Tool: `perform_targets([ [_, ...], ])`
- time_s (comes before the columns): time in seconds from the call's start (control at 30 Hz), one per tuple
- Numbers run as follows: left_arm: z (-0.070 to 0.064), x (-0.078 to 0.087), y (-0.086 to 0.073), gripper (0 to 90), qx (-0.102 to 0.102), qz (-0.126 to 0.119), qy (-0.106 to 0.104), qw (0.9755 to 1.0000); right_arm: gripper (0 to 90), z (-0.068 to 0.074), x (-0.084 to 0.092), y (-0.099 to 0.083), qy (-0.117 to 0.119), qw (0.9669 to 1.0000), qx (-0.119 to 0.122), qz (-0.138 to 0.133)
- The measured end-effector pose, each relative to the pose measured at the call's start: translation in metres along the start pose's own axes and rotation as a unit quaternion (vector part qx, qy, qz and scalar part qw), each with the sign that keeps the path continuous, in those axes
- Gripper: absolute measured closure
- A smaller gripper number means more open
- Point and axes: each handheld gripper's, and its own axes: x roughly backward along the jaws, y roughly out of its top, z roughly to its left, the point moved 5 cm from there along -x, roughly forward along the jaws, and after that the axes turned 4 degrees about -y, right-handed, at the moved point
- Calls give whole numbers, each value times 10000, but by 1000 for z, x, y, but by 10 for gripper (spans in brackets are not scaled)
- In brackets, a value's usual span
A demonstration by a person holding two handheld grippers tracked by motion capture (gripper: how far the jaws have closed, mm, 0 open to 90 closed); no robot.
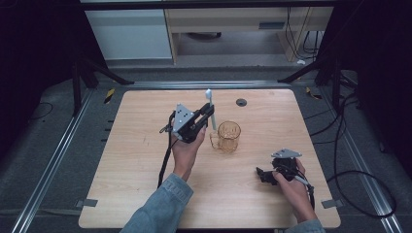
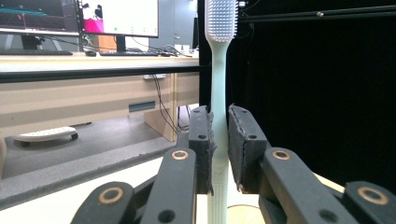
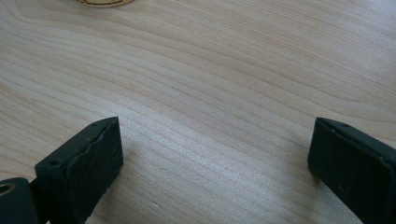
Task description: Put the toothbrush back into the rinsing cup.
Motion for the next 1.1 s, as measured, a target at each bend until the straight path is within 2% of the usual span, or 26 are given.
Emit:
perform_targets([
  [0.53, 0, 1, -18, 793, 37, 90, -45, 9999, 36, 0, 0, 0, 3, 10000, 5, 0],
  [0.77, -1, -4, -25, 793, -36, 145, -69, 9999, 36, 0, 0, 0, -4, 10000, 16, 2],
  [1.1, 2, -7, -38, 793, 45, 244, -35, 9997, 36, 0, 0, 0, 9, 10000, 26, 4],
])
